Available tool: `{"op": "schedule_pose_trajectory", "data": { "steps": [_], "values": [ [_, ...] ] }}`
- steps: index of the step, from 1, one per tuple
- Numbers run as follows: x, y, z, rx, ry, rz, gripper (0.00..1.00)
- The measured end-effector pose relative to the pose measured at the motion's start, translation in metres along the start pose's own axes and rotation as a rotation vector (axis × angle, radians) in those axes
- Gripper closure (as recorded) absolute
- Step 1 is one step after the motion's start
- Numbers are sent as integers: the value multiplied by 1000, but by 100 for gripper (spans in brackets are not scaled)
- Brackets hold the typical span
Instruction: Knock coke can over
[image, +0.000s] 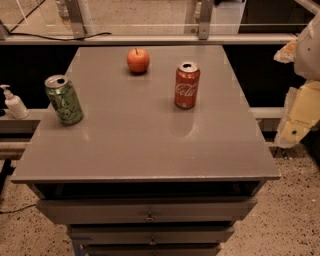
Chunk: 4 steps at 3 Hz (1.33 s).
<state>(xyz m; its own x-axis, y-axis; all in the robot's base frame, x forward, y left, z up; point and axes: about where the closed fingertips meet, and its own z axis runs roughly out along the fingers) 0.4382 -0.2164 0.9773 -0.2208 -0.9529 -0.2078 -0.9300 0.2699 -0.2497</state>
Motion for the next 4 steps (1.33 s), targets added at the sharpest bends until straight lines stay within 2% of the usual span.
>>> {"op": "schedule_pose_trajectory", "data": {
  "steps": [2, 3, 4],
  "values": [
    [-2, -6, 5, 3, -24, 8, 0],
    [-10, -24, 26, -6, -106, 27, 0],
    [-24, -52, 58, -44, -261, 82, 0]
  ]
}}
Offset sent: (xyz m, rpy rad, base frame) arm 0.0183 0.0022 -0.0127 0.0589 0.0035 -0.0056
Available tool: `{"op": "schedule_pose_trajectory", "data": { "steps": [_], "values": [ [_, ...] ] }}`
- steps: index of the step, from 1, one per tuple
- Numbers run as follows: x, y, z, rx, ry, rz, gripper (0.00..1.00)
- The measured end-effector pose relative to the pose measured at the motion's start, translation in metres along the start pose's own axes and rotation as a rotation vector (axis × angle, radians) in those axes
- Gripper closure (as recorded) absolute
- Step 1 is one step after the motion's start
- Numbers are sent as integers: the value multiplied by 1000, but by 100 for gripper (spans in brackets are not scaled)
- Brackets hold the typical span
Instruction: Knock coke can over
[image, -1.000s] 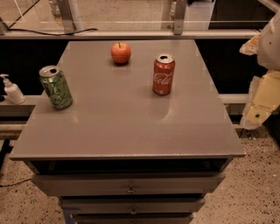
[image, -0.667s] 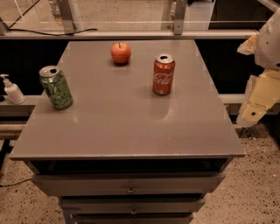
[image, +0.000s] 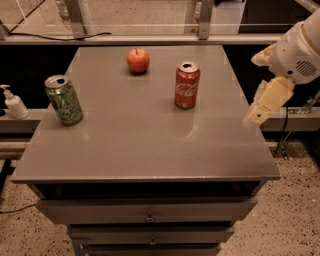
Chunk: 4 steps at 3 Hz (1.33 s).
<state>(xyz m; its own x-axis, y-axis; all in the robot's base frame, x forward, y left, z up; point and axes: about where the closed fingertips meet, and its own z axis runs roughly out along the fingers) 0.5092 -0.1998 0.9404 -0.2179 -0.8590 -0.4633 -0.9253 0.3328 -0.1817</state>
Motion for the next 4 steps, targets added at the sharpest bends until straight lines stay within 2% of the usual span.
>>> {"op": "schedule_pose_trajectory", "data": {
  "steps": [1, 2, 3, 4],
  "values": [
    [-19, -13, 47, -76, -203, 51, 0],
    [-48, -15, 93, -138, -431, 53, 0],
    [-87, -13, 126, -173, -626, 6, 0],
    [-119, -13, 141, -174, -757, -57, 0]
  ]
}}
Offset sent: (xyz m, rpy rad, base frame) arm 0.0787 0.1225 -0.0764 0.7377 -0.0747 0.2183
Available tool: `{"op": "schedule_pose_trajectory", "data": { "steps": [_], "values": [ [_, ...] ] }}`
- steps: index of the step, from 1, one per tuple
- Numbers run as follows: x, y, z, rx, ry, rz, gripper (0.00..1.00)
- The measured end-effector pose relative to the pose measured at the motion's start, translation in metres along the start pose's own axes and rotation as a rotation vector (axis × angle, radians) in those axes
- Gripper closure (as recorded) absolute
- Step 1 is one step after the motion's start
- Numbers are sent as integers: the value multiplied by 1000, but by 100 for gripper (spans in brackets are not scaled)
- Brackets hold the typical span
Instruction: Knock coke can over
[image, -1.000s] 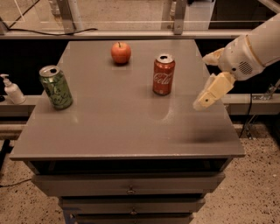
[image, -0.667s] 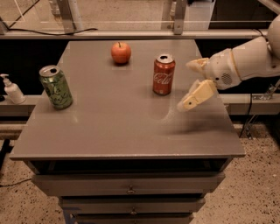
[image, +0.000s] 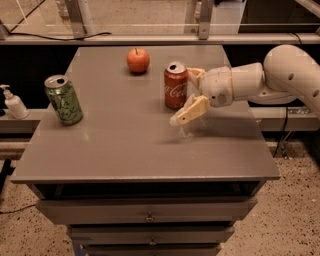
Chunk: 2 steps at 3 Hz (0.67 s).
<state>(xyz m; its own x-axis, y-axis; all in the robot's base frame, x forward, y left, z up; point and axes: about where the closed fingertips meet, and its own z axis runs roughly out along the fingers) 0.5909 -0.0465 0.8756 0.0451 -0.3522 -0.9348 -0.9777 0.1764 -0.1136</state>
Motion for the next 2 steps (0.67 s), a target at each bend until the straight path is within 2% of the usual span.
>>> {"op": "schedule_pose_trajectory", "data": {
  "steps": [1, 2],
  "values": [
    [-14, -1, 12, -2, -68, -47, 0],
    [-33, 2, 9, -2, -111, -81, 0]
  ]
}}
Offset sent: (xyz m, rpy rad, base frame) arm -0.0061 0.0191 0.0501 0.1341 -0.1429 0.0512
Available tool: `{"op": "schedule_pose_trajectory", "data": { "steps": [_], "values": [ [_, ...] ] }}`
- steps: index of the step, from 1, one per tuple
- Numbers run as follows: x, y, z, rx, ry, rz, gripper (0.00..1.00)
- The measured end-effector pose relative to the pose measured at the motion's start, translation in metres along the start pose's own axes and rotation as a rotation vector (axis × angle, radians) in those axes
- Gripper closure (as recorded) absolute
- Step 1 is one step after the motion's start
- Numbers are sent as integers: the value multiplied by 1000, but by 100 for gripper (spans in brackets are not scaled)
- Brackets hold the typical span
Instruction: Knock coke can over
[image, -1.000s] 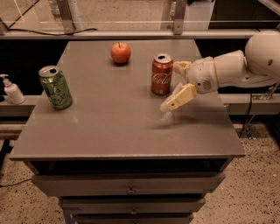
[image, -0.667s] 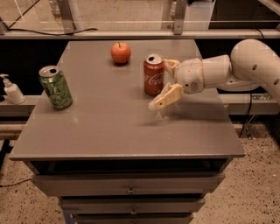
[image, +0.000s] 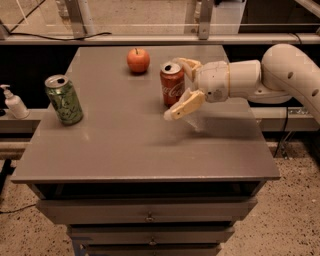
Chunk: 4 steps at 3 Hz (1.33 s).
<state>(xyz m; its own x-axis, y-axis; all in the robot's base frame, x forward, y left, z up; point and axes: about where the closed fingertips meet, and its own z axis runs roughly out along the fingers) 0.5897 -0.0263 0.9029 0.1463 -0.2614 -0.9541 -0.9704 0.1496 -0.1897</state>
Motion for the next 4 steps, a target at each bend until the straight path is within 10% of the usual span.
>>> {"op": "schedule_pose_trajectory", "data": {
  "steps": [4],
  "values": [
    [-26, 37, -19, -55, -78, 22, 0]
  ]
}}
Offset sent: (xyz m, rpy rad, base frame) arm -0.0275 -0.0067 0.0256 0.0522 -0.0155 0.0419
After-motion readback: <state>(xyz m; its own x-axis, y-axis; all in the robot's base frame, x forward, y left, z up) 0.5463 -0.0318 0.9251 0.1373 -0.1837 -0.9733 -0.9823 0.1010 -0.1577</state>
